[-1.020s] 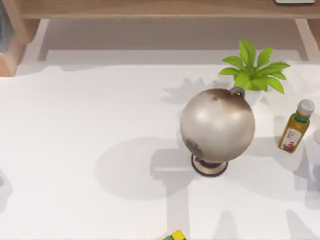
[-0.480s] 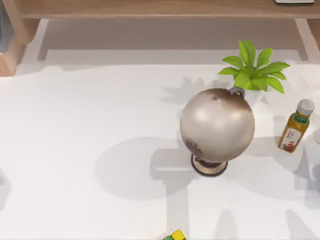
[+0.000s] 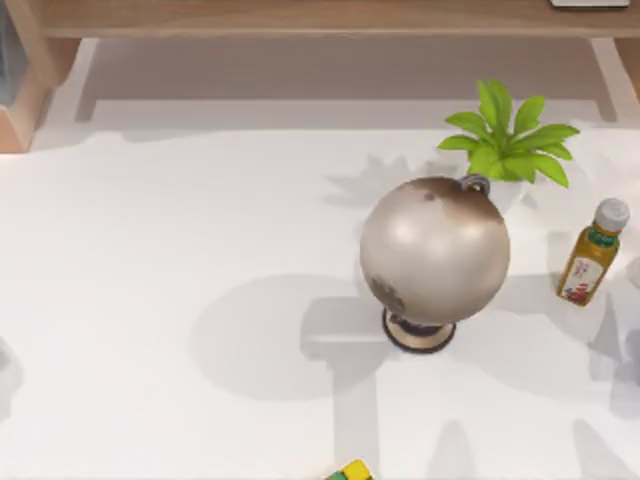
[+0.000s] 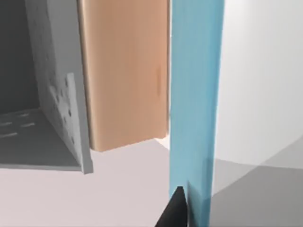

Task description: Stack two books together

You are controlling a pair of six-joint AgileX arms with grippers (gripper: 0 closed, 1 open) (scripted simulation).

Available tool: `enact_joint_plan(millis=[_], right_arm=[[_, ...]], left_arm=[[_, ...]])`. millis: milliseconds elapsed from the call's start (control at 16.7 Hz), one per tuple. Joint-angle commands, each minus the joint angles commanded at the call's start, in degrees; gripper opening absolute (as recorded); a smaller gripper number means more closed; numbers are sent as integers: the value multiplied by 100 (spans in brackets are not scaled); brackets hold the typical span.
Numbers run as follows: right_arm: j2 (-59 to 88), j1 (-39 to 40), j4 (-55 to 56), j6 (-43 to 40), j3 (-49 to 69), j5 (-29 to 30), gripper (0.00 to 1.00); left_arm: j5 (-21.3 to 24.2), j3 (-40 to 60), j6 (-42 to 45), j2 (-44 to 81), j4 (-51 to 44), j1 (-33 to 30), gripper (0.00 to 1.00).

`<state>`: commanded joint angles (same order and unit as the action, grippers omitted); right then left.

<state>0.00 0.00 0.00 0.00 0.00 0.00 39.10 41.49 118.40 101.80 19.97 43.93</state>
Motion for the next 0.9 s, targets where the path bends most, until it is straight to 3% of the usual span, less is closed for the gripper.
enact_joint_plan(millis=[540, 900], right_arm=[[0, 0, 0, 0, 0, 0, 100], [0, 0, 0, 0, 0, 0, 100]], left_arm=[[0, 0, 0, 0, 0, 0, 98], [0, 0, 0, 0, 0, 0, 100]])
